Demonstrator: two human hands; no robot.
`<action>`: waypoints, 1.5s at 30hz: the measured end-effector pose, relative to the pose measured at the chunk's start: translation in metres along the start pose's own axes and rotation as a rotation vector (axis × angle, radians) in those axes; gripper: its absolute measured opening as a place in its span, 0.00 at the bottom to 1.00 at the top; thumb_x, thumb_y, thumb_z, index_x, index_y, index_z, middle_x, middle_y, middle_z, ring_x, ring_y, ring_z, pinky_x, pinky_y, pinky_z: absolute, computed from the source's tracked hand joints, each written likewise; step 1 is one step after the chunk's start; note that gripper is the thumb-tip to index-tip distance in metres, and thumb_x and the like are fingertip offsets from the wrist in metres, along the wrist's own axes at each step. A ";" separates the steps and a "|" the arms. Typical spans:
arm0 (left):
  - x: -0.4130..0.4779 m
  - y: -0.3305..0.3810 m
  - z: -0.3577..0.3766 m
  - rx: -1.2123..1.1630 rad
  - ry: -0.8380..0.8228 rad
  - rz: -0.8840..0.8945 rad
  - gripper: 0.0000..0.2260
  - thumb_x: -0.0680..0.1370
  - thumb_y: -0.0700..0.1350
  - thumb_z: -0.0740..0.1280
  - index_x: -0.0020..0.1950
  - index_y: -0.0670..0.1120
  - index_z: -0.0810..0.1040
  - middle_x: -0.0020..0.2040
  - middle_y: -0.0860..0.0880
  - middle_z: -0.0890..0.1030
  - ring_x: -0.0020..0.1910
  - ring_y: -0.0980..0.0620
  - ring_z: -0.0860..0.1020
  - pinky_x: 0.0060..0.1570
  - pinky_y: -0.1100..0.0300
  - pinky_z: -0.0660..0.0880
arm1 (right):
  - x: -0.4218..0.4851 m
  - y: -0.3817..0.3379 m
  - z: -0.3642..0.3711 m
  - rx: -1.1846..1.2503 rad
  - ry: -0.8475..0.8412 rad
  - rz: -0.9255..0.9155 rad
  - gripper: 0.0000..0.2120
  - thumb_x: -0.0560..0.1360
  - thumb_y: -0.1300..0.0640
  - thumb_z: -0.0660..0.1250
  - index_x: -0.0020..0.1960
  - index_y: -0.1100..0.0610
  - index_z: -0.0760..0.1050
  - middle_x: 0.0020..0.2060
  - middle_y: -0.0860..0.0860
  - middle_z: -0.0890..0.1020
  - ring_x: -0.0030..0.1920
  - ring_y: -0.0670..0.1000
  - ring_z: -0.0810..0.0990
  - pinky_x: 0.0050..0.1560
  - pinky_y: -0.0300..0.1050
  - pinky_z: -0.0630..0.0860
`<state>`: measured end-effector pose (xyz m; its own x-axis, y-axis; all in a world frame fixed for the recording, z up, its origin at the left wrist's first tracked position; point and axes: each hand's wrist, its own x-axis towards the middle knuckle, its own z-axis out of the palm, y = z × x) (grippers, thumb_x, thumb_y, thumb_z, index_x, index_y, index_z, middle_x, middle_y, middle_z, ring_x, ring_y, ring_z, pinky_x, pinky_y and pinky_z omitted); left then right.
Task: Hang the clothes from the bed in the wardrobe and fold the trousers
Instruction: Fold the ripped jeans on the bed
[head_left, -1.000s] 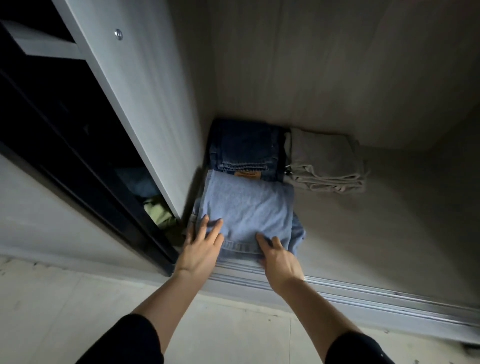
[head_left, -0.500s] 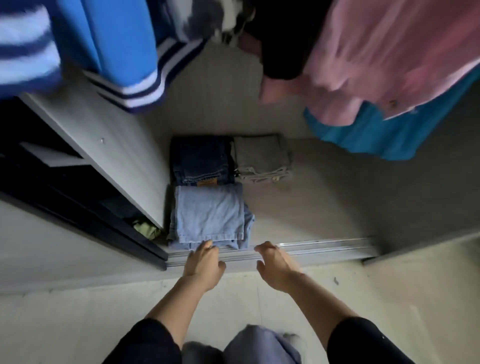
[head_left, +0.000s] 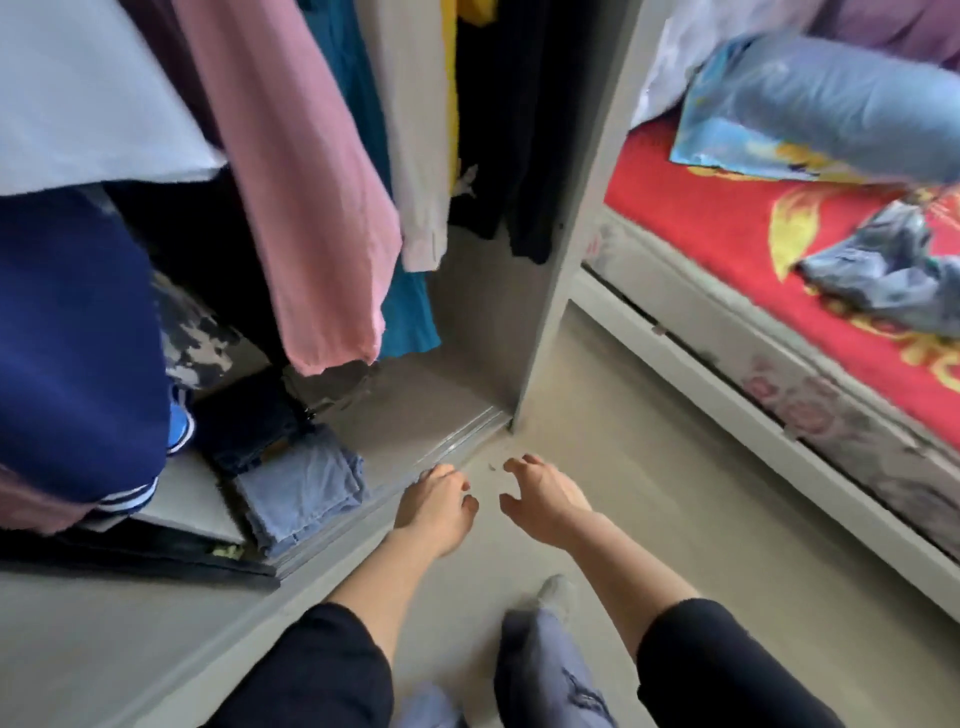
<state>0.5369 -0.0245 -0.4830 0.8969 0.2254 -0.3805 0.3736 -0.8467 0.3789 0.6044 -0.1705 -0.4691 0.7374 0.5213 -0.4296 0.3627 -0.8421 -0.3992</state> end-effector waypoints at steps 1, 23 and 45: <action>-0.002 0.023 -0.001 0.007 -0.005 0.022 0.13 0.78 0.47 0.59 0.60 0.49 0.77 0.65 0.51 0.73 0.64 0.48 0.72 0.60 0.57 0.69 | -0.016 0.015 -0.012 0.012 0.013 0.037 0.24 0.76 0.50 0.63 0.71 0.55 0.67 0.64 0.54 0.72 0.64 0.57 0.73 0.60 0.47 0.72; 0.144 0.586 0.048 0.175 -0.149 0.463 0.15 0.79 0.47 0.58 0.65 0.48 0.73 0.67 0.48 0.70 0.66 0.48 0.67 0.64 0.53 0.67 | -0.145 0.466 -0.290 0.154 0.284 0.527 0.18 0.77 0.52 0.61 0.65 0.57 0.67 0.61 0.55 0.71 0.62 0.58 0.72 0.56 0.49 0.72; 0.569 0.825 0.116 0.334 -0.310 0.300 0.17 0.79 0.46 0.59 0.67 0.46 0.70 0.70 0.44 0.66 0.68 0.42 0.65 0.65 0.50 0.67 | 0.101 0.808 -0.479 0.290 0.222 0.633 0.15 0.77 0.53 0.59 0.62 0.56 0.68 0.54 0.53 0.72 0.55 0.57 0.75 0.47 0.48 0.73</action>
<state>1.3284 -0.6507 -0.4846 0.8218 -0.1591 -0.5470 -0.0283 -0.9704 0.2398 1.2452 -0.8646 -0.4469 0.8653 -0.1194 -0.4869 -0.3139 -0.8863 -0.3405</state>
